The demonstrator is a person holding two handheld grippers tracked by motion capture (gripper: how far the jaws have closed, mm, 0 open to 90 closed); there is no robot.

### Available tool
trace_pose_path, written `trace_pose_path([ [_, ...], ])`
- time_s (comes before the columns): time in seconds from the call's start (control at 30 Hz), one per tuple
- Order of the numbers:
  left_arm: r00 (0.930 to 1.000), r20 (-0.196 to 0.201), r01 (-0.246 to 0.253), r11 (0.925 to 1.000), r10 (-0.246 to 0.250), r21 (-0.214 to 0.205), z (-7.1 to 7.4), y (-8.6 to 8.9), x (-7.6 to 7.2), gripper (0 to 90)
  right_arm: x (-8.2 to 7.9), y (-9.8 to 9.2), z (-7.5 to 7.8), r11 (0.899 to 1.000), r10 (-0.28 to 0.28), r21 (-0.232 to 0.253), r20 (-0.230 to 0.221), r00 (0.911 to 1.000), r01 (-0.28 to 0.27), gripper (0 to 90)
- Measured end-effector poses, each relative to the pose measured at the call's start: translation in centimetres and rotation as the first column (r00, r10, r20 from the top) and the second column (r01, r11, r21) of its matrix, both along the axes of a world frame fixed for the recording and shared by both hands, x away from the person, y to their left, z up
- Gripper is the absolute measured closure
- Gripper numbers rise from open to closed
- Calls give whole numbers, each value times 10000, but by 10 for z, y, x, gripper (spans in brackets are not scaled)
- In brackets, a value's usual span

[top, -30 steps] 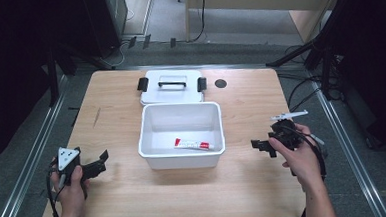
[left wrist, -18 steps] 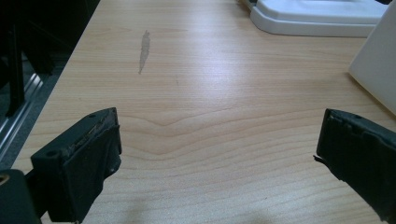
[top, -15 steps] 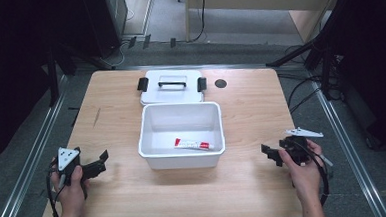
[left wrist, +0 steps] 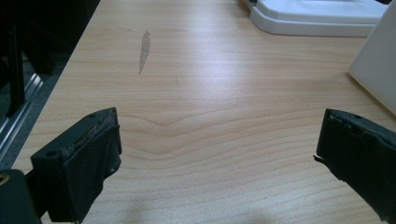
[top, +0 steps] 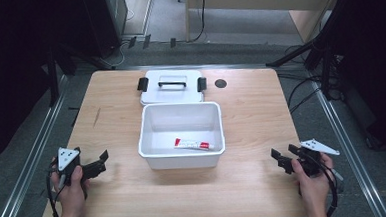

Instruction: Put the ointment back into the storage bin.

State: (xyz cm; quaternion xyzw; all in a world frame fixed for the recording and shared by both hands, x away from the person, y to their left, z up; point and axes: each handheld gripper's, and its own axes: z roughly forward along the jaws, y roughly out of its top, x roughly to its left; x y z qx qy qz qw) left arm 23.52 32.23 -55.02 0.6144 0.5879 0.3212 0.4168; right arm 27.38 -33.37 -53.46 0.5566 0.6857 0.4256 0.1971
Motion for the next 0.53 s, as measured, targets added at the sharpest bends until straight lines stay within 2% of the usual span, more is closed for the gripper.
trace_pose_path([
  [0.23,10000,-32,19,10000,-19,4,0,0,0,6,-9,-9,-5,9986,-207,490,477,9986,184,228],
  [0.4,10000,-31,-3,10000,3,-33,0,1,0,6,-12,-10,-6,9982,-339,503,436,9985,317,230],
  [0.53,10000,-42,22,10000,-22,-10,0,0,1,6,-14,-11,-2,9936,-412,1078,595,9974,346,243],
])
